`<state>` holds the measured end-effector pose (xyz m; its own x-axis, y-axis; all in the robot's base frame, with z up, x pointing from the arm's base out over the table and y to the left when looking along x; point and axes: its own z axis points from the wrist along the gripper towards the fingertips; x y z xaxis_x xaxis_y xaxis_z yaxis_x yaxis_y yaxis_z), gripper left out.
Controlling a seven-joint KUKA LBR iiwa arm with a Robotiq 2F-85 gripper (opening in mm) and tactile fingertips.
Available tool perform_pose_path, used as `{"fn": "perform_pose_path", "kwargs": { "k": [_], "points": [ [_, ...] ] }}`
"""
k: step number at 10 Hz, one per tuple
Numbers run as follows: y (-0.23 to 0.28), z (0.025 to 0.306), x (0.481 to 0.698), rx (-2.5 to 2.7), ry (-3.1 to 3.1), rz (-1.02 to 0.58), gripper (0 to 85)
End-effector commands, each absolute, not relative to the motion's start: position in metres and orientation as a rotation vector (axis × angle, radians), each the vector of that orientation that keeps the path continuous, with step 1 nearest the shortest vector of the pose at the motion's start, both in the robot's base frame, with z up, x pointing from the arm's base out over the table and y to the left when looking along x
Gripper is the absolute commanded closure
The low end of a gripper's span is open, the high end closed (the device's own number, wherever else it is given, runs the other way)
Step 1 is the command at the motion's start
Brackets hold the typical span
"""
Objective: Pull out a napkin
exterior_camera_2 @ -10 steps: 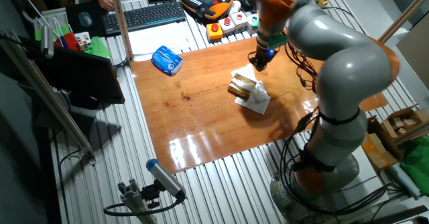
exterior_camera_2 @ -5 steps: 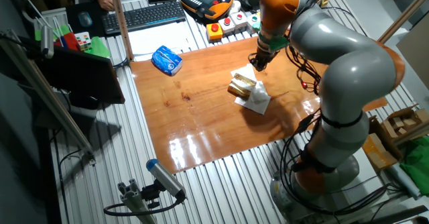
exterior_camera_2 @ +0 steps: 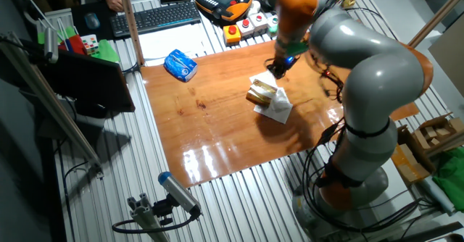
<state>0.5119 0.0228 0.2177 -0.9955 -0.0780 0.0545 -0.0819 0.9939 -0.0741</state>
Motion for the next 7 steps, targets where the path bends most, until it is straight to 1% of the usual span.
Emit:
{"fn": "perform_pose_path", "kwargs": {
  "k": [1, 2, 3, 4, 5, 7],
  "points": [
    [0.036, 0.209, 0.513, 0.093, -3.101, 0.144, 48.0],
    [0.041, 0.201, 0.514, 0.084, -3.109, 0.152, 38.7],
    [0.046, 0.192, 0.514, 0.085, -3.113, 0.176, 33.0],
    [0.051, 0.184, 0.515, 0.085, -3.112, 0.212, 29.7],
    [0.055, 0.172, 0.517, 0.088, -3.119, 0.198, 26.7],
    [0.064, 0.152, 0.52, 0.102, -3.148, 0.228, 24.7]
  ]
}}
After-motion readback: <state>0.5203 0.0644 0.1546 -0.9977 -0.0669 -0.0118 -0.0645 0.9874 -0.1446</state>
